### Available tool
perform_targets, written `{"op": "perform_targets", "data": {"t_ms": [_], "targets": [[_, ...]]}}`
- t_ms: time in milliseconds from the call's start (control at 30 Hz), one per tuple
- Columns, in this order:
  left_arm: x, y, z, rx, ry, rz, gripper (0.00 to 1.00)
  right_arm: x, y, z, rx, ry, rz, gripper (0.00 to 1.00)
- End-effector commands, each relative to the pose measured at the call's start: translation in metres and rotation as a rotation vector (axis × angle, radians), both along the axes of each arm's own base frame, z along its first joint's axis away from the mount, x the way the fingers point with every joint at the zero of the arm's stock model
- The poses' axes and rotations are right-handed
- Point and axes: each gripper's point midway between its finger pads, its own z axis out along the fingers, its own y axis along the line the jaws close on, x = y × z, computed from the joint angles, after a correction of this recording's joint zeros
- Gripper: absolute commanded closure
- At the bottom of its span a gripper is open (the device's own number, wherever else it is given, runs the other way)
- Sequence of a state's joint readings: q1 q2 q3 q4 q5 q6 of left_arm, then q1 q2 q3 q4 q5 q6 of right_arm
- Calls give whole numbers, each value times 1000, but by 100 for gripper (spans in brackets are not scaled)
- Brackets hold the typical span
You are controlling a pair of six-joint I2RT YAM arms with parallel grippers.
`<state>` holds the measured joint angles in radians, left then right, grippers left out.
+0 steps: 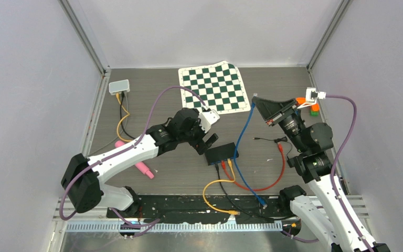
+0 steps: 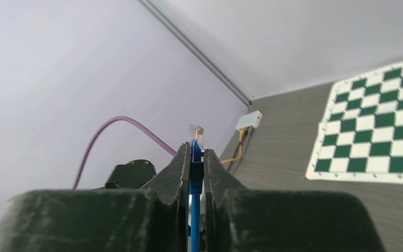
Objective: Pull the plug from the switch port
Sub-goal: Place the connector at the center of the board.
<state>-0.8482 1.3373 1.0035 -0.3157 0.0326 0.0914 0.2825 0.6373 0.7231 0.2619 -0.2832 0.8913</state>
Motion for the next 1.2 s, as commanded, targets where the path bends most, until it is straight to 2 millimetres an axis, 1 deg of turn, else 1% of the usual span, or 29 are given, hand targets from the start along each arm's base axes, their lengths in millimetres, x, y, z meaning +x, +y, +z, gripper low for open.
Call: {"op": "perform_targets", "data": {"t_ms": [0,33,67,100,133,167,200,233,267,300,333,400,433,467,500,567,633,667,700,733,767,800,833,867,900,933,1000,1067,1167], "targets": [[11,8,22,-59,-76,79,0,-10,-13,56,-28,-165,-80,95],[11,10,25,-64,-85,85,0,-6,-18,63,-72,-183,-127,95],[11,12,25,-65,-89,90,0,3,-24,54,-109,-138,-180,95],[11,13,25,-63,-93,93,0,9,-30,56,-152,-147,-223,95],[11,15,24,-60,-93,96,0,19,-32,47,-175,-106,-249,95],[10,15,24,-57,-93,96,0,23,-35,48,-190,-97,-258,95],[10,17,23,-53,-94,98,0,25,-25,46,-207,-95,-203,95],[10,18,21,-48,-92,100,0,24,-21,54,-178,-118,-167,95],[9,19,20,-44,-92,103,0,20,-6,52,-150,-108,-64,95],[9,20,20,-45,-91,106,0,11,5,58,-126,-157,18,95],[8,20,18,-43,-88,102,0,10,12,58,-60,-120,78,95],[6,20,16,-38,-78,96,0,11,18,53,-9,-82,129,95],[5,20,16,-38,-74,94,0,17,17,41,-6,-18,112,95],[5,21,14,-38,-70,95,0,23,14,32,-25,28,81,95],[4,21,14,-39,-68,94,0,32,7,13,-51,119,21,95],[4,20,13,-46,-69,93,0,37,-5,1,-112,117,-70,95],[4,20,14,-46,-70,94,0,43,-26,-6,-162,105,-199,95],[4,21,14,-45,-71,95,0,44,-37,-1,-205,81,-255,95],[5,21,14,-43,-73,94,0,49,-46,-11,-241,125,-300,95],[5,21,14,-40,-73,95,0,50,-56,0,-295,97,-344,95],[5,21,15,-38,-73,96,1,55,-62,-11,-342,149,-365,95],[5,21,15,-39,-73,96,0,56,-71,-1,-389,125,-400,95],[5,20,15,-41,-73,94,0,61,-75,-13,-434,169,-406,95],[5,20,14,-40,-71,93,0,63,-86,-7,-465,164,-446,95],[5,20,15,-40,-72,92,0,66,-93,-16,-502,204,-467,95],[4,21,13,-35,-69,91,0,66,-101,-15,-516,209,-486,95],[4,21,13,-35,-70,94,1,68,-106,-16,-551,200,-490,95],[4,21,11,-37,-66,91,0,73,-109,-24,-590,229,-474,95],[3,19,8,-33,-55,84,0,89,-104,-51,-639,304,-397,95]]}}
